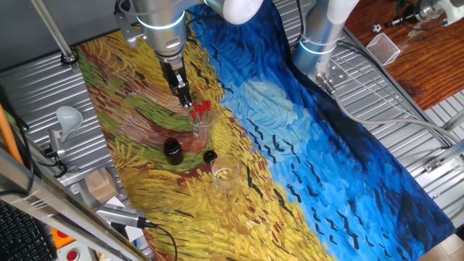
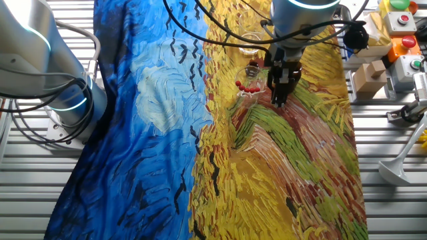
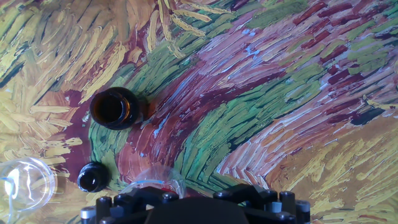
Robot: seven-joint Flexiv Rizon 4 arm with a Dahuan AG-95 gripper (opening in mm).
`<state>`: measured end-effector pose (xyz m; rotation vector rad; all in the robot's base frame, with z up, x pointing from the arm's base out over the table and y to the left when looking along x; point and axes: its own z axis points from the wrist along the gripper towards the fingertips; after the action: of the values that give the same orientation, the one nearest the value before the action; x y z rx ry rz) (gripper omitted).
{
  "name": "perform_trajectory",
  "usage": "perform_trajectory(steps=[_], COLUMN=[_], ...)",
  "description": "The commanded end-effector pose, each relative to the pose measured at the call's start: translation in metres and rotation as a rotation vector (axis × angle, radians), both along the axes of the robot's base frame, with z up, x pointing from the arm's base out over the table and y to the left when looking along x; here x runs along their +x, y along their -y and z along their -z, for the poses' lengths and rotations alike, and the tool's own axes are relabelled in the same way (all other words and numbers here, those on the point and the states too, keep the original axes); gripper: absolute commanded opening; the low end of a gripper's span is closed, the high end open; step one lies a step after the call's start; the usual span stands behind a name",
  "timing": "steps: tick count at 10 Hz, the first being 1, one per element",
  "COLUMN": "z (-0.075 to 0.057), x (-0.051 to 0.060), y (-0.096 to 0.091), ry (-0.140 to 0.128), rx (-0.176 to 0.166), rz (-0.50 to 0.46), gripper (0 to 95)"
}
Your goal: Transfer liquid using a dropper
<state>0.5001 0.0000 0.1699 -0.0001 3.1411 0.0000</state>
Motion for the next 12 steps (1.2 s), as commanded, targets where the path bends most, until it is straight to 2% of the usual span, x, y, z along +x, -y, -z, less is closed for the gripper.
perform_trajectory(steps=[1,12], z=[-0.0001,0.0], x=[-0.0002,-0.0002], y=[0.0,0.0], ry=[0.011,0.01], rx=[0.017,0.015], rz=[-0.048,-0.048], gripper=[0.0,0.0])
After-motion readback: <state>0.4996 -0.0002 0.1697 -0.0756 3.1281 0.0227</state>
